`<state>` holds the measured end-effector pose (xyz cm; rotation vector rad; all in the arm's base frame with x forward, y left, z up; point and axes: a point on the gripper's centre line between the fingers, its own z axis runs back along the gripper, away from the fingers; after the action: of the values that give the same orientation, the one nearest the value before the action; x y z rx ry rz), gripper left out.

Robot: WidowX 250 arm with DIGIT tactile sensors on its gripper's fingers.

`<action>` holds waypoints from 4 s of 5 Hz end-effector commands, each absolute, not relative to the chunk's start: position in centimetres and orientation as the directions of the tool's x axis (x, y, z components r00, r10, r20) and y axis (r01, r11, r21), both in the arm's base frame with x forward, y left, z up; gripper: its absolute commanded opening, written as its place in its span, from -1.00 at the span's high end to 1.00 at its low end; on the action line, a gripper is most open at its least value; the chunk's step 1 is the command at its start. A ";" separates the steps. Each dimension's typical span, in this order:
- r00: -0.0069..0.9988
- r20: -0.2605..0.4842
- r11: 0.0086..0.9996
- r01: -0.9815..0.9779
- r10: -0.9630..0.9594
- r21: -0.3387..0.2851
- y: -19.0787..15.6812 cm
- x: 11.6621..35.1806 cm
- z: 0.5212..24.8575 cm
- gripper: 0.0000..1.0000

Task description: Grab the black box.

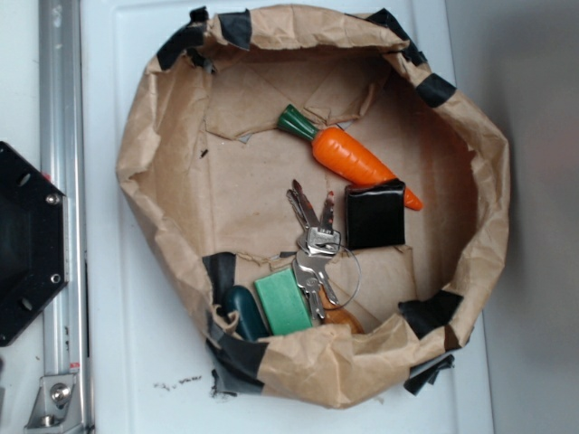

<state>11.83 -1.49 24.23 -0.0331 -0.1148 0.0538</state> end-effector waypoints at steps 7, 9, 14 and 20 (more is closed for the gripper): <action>0.520 0.263 0.579 -0.770 0.813 -0.267 -0.3 23.9 18.9 -1.00; 0.520 0.263 0.579 -0.770 0.813 -0.267 -0.3 23.9 18.9 -1.00; 0.435 0.233 0.482 -0.850 0.870 -0.211 0.3 25.6 12.1 -1.00; 0.263 0.205 0.302 -0.935 0.943 -0.189 -1.4 32.0 5.8 -1.00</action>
<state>31.22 -1.02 4.18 0.0381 -0.2455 1.2801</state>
